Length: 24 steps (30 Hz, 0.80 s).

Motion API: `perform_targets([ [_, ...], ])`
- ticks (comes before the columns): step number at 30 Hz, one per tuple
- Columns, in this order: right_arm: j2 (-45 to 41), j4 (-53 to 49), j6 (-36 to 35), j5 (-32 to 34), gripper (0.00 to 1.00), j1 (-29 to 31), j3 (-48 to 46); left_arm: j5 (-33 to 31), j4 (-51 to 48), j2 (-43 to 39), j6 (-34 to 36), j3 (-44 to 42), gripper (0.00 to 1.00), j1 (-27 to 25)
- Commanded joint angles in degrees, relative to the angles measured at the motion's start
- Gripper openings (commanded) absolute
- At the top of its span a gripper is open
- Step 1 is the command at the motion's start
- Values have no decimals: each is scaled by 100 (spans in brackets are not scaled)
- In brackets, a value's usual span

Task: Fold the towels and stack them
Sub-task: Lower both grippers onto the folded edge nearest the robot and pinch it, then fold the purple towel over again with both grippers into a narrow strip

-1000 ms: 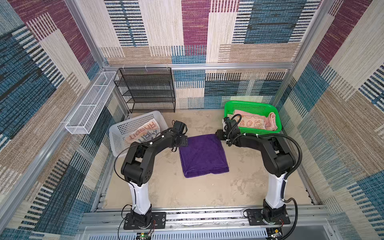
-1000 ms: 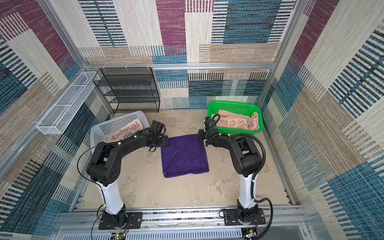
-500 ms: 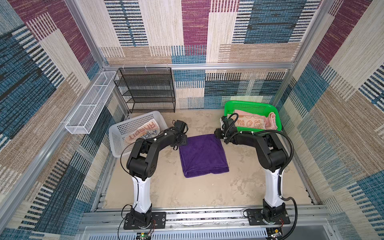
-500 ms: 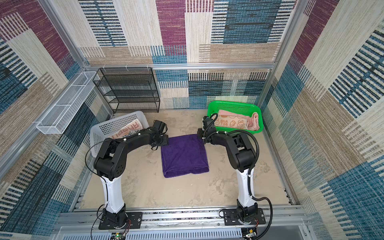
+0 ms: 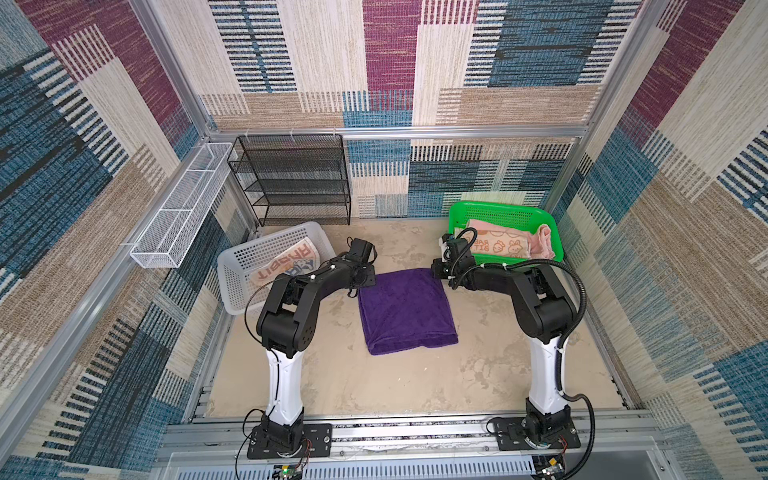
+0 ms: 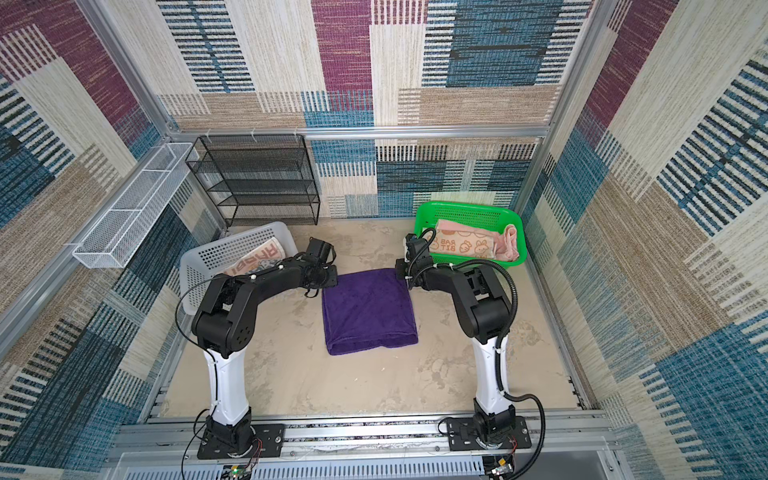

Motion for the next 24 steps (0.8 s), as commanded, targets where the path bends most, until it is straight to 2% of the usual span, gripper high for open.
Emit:
perform_targets([
  [1,4,-84,26,-80,8,2,39,238,-184,83,107,6,15,0],
  [4,-30,-96,6,-9,0,1,31,215,-198,92,138,32,0,-2],
  [11,-414,56,-133,143,0,-8,-222,135,-84,-144,311,-22,0,-2],
  [20,-1340,231,-342,419,0,-149,-782,-128,773,-1335,795,-900,0,-11],
  [24,-1477,311,-424,375,0,-263,-760,-284,927,-1599,1078,-984,0,-2],
])
